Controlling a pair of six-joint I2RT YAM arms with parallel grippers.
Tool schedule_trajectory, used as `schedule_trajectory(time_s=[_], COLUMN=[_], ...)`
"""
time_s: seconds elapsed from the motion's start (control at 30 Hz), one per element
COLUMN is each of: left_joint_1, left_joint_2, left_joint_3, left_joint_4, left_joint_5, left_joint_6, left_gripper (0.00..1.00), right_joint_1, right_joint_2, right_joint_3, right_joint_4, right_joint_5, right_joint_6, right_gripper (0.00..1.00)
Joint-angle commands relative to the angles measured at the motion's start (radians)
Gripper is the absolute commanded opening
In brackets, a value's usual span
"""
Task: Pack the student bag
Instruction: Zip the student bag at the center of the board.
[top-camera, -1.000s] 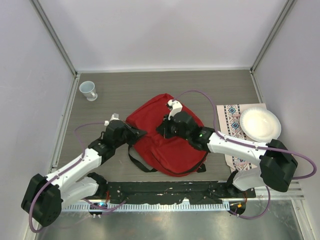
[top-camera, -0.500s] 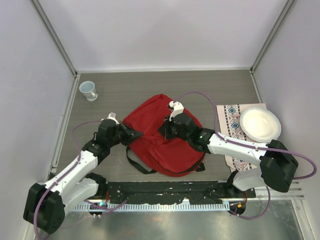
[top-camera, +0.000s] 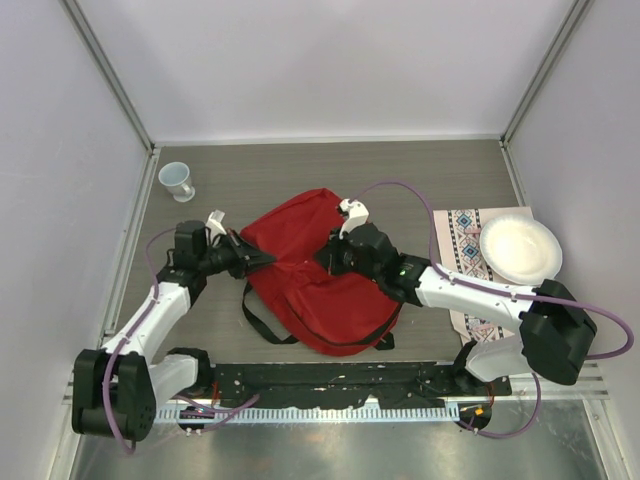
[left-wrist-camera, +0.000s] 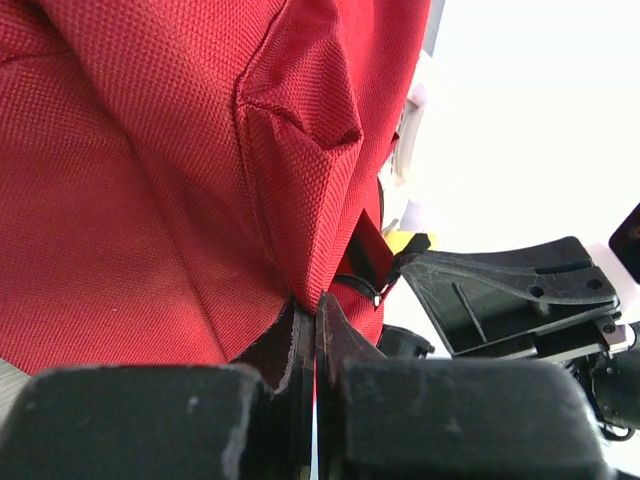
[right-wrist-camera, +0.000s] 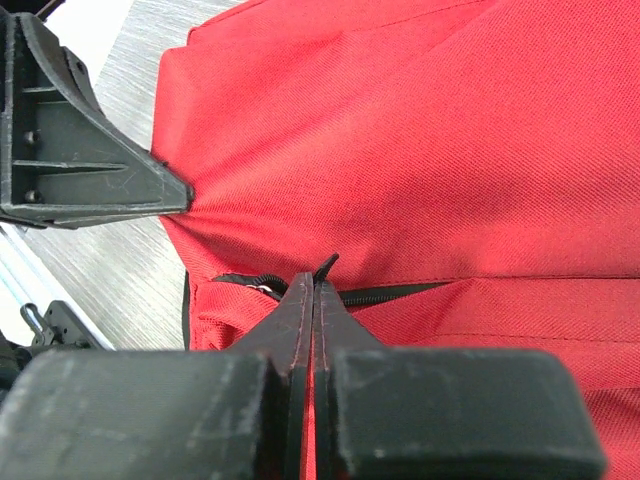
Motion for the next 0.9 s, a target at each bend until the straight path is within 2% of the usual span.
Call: schedule_trajectory(time_s=[0.0, 0.03, 0.07, 0.1, 0.17, 0.2, 0.27, 0.3, 0.4, 0.53, 0.63, 0.87], left_joint_1=[0.054, 0.054, 0.054, 0.054, 0.054, 0.054, 0.042, 0.030, -0.059, -0.244, -0.338, -0.430], left_joint_2=[0.036, 0.043, 0.050, 0.049, 0.038, 0.017, -0.019, -0.057, -0.115, -0.200, -0.212, -0.253], left_joint_3=[0.037, 0.031, 0.031, 0.034, 0.044, 0.049, 0.061, 0.066, 0.067, 0.040, 0.028, 0.052], left_joint_4=[-0.013, 0.010, 0.020, 0.024, 0.032, 0.029, -0.017, -0.049, -0.129, -0.132, -0.141, -0.313], left_joint_5=[0.105, 0.113, 0.124, 0.130, 0.131, 0.125, 0.095, 0.032, -0.086, -0.268, -0.374, -0.568], left_joint_6=[0.077, 0.071, 0.063, 0.059, 0.048, 0.034, 0.022, 0.020, -0.021, -0.153, -0.196, -0.239], left_gripper=[0.00, 0.03, 0.10, 0.28, 0.43, 0.55, 0.68, 0.72, 0.77, 0.77, 0.78, 0.77], right_joint_1=[-0.053, -0.053, -0.053, -0.052, -0.053, -0.052, -0.052, -0.052, -0.052, -0.053, -0.053, -0.052], right_joint_2=[-0.003, 0.002, 0.008, 0.013, 0.030, 0.034, 0.042, 0.045, 0.045, 0.042, 0.040, 0.023], right_joint_3=[0.021, 0.022, 0.022, 0.018, 0.011, 0.007, 0.004, 0.005, 0.010, 0.011, 0.013, 0.011], right_joint_4=[-0.031, -0.027, -0.019, -0.001, 0.018, 0.029, 0.033, 0.035, 0.033, 0.039, 0.039, 0.036], right_joint_5=[0.071, 0.025, 0.006, -0.010, -0.041, -0.040, -0.034, -0.032, -0.031, -0.031, -0.038, -0.035], right_joint_6=[-0.032, -0.028, -0.008, 0.001, 0.017, 0.028, 0.029, 0.029, 0.026, 0.026, 0.026, 0.020], right_gripper=[0.01, 0.01, 0.01, 0.01, 0.01, 0.01, 0.01, 0.01, 0.01, 0.01, 0.01, 0.01])
